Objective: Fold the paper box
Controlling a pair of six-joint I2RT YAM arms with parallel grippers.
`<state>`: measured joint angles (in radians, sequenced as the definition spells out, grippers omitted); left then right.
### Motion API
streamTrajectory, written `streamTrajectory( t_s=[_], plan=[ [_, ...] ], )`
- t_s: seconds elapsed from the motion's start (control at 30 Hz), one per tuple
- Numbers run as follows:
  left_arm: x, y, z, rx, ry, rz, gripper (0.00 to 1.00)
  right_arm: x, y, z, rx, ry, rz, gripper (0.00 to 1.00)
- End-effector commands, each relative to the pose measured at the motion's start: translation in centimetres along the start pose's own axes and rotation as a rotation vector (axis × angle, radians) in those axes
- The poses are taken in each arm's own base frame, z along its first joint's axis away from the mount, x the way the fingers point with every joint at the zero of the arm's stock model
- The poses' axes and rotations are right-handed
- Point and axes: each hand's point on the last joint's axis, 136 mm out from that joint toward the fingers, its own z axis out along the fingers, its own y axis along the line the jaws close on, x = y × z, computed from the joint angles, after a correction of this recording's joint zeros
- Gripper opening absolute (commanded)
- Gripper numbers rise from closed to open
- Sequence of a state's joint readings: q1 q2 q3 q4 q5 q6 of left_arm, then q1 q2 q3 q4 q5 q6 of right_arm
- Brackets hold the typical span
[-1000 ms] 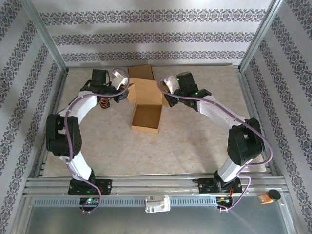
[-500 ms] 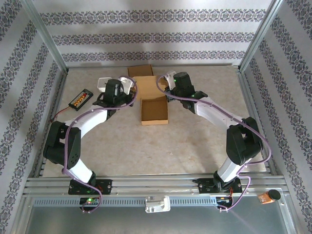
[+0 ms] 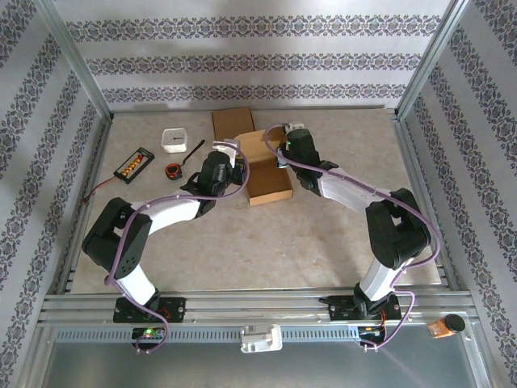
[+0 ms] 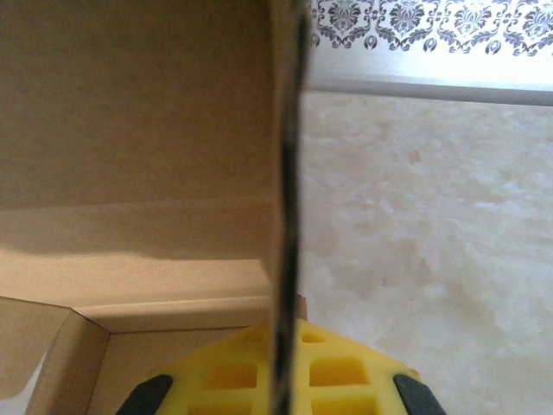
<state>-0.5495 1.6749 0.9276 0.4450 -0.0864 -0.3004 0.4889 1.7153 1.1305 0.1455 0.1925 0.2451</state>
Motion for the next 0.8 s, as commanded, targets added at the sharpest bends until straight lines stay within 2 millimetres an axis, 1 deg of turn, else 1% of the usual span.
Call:
streamTrajectory(
  t_s=[0.0, 0.17, 0.3, 0.43, 0.53, 0.77],
  plan=[
    [0.0, -3.5, 0.2, 0.106, -0.031, -0.066, 0.0, 1.6, 2.8, -0.8, -0.105, 0.018, 0.021, 0.0],
    [0.6, -4.1, 0.4, 0.112, -0.002, -0.103, 0.0, 3.1, 2.3, -1.1, -0.099, 0.036, 0.024, 0.0],
    [1.8, -3.9, 0.2, 0.104, 0.035, -0.104, 0.0, 3.7, 1.8, -1.4, -0.096, 0.041, 0.024, 0.0],
    [3.5, -4.9, -0.1, 0.16, 0.09, -0.115, 0.0, 4.3, 1.8, -1.8, -0.103, 0.05, 0.025, 0.0],
    [4.8, -5.3, -0.3, 0.171, 0.125, -0.121, 0.0, 4.7, 1.8, -1.8, -0.112, 0.059, 0.028, 0.0],
    [7.1, -5.4, 0.0, 0.176, 0.178, -0.156, 0.0, 5.5, 1.9, -2.0, -0.126, 0.069, 0.034, 0.0]
  ],
)
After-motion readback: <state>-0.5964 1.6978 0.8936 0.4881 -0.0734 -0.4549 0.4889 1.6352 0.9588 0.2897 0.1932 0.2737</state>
